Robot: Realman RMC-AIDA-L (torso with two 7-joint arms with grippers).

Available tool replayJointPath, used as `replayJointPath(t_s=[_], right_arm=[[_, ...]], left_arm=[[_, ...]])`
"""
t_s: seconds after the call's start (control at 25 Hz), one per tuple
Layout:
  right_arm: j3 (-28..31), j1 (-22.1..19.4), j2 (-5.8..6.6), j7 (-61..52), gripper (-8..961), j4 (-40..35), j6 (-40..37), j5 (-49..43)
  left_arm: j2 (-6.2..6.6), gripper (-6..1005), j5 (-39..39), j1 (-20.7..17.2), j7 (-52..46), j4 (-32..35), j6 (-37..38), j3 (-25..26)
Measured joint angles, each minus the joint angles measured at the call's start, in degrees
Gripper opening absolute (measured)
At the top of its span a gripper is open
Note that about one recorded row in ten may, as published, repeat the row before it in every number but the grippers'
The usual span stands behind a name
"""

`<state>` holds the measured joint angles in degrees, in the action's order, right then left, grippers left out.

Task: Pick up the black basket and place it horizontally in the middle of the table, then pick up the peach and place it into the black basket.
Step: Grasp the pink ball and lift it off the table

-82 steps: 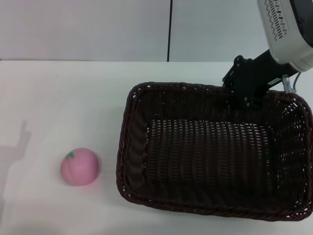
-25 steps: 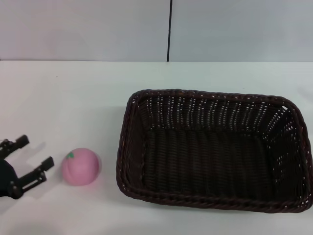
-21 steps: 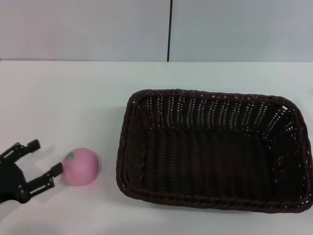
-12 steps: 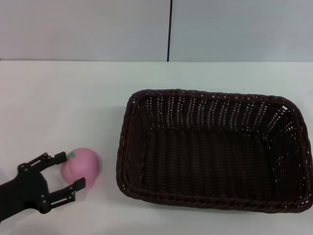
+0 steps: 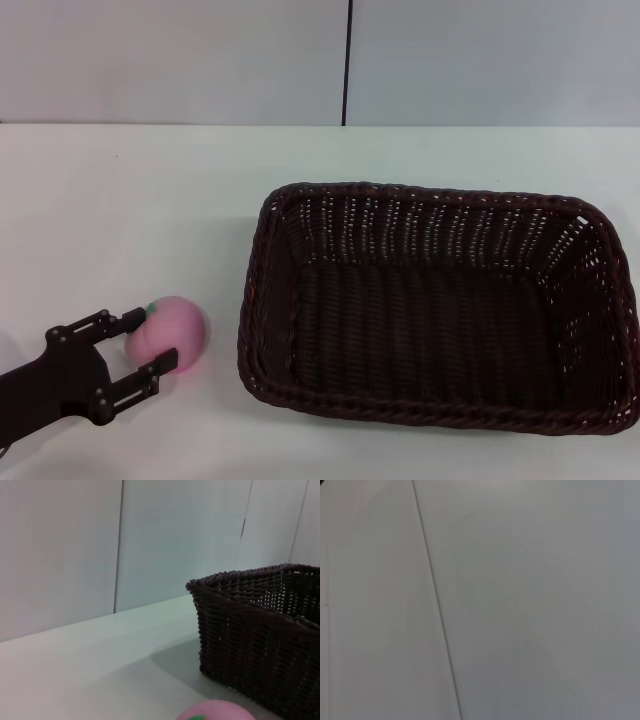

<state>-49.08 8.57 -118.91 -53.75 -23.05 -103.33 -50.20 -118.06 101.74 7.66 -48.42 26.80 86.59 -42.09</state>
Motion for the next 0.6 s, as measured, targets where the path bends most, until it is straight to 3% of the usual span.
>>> replayJointPath(t_s=[0.48,0.6], right_arm=[[1.45,2.78,-0.2,5.04,611,8.95,-0.47,0.23],[1.44,3.11,-0.2,5.93,611,10.03,-0.47,0.24]], left_arm=[[-0.16,403,-0.55,0.87,4.06,-1.34,-0.5,0.68],[-0.11,338,-0.98,0.95,4.12,-1.3,0.57,3.68]])
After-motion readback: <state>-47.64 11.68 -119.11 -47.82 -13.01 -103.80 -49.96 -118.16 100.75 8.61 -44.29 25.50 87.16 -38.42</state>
